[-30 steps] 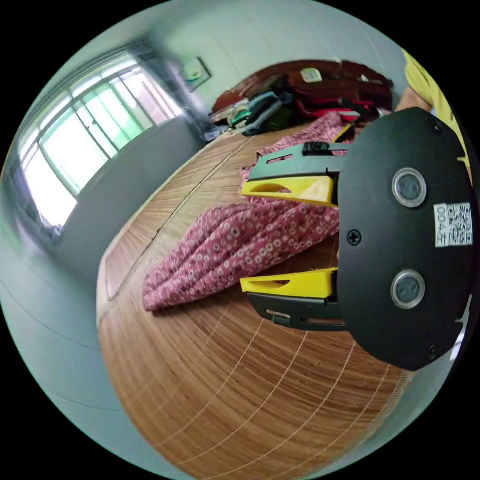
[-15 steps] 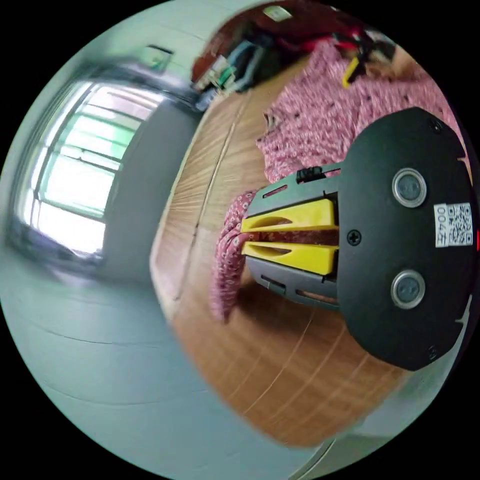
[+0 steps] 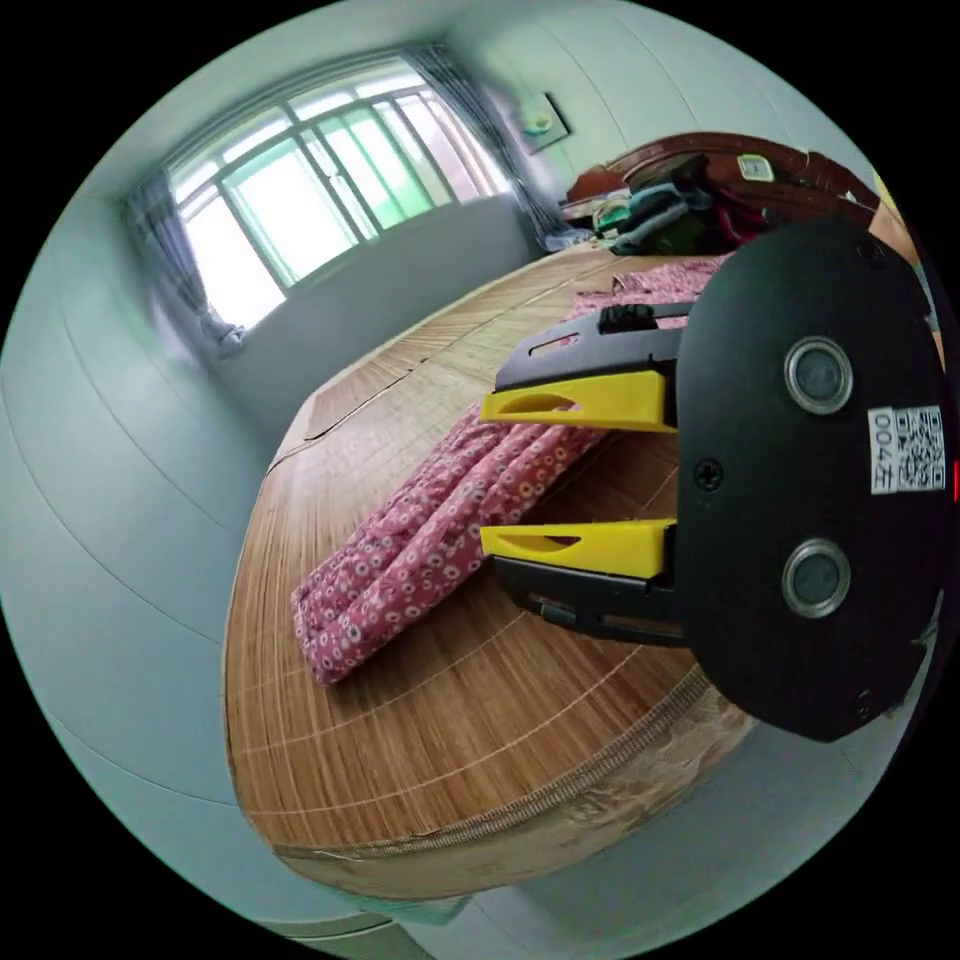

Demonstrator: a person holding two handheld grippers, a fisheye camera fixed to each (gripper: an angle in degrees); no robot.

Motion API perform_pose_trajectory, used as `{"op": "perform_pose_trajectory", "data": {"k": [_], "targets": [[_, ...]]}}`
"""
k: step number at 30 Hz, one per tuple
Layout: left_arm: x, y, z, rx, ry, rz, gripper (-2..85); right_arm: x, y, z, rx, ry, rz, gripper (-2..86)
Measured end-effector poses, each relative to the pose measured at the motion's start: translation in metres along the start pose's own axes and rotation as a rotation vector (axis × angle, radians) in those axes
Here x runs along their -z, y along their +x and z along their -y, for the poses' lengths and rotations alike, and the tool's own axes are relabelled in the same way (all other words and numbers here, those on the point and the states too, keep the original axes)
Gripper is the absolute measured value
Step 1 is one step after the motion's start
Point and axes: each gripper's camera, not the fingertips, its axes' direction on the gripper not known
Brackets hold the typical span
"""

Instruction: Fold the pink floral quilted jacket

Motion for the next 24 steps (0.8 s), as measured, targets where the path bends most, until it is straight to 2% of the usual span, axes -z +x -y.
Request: {"op": "perform_pose_trajectory", "data": {"k": [3, 7, 9, 12, 13, 14, 15, 16, 17, 21, 24], "targets": [[0.009, 0.039, 0.009, -0.159, 0.039, 0.025, 11.8, -0.001, 0.000, 0.001, -0.001, 0.000, 0.001, 9.8], [-0.051, 0.136, -0.014, -0.499, -0.216, -0.085, 10.8, -0.002, -0.002, 0.002, 0.000, 0.000, -0.003, 9.8], [-0.078, 0.180, -0.043, -0.630, -0.282, -0.034, 11.2, -0.002, -0.002, 0.002, 0.001, 0.000, -0.005, 9.8], [-0.111, 0.237, -0.083, -0.802, -0.226, 0.240, 12.1, -0.002, -0.002, 0.003, -0.001, 0.000, -0.001, 9.7], [-0.130, 0.243, -0.089, -0.815, -0.221, 0.418, 12.3, -0.002, -0.002, 0.004, -0.003, 0.001, 0.002, 9.7], [-0.156, 0.234, -0.091, -0.799, -0.298, 0.556, 12.4, -0.002, -0.002, 0.004, -0.003, 0.001, 0.003, 9.6], [-0.168, 0.225, -0.091, -0.788, -0.361, 0.552, 12.4, -0.003, -0.002, 0.004, -0.004, 0.001, 0.003, 9.6], [-0.157, 0.211, -0.087, -0.745, -0.278, 0.461, 12.4, -0.003, -0.002, 0.004, -0.004, 0.001, 0.004, 9.6], [-0.157, 0.203, -0.078, -0.682, -0.312, 0.406, 12.4, -0.003, -0.001, 0.004, -0.005, 0.002, 0.007, 9.6], [-0.147, 0.215, -0.065, -0.609, -0.352, 0.339, 12.9, -0.002, 0.001, 0.005, -0.014, 0.006, 0.022, 9.5], [-0.103, 0.249, -0.069, -0.602, -0.239, 0.166, 13.5, -0.002, 0.001, 0.006, -0.013, 0.007, 0.021, 9.3]]}}
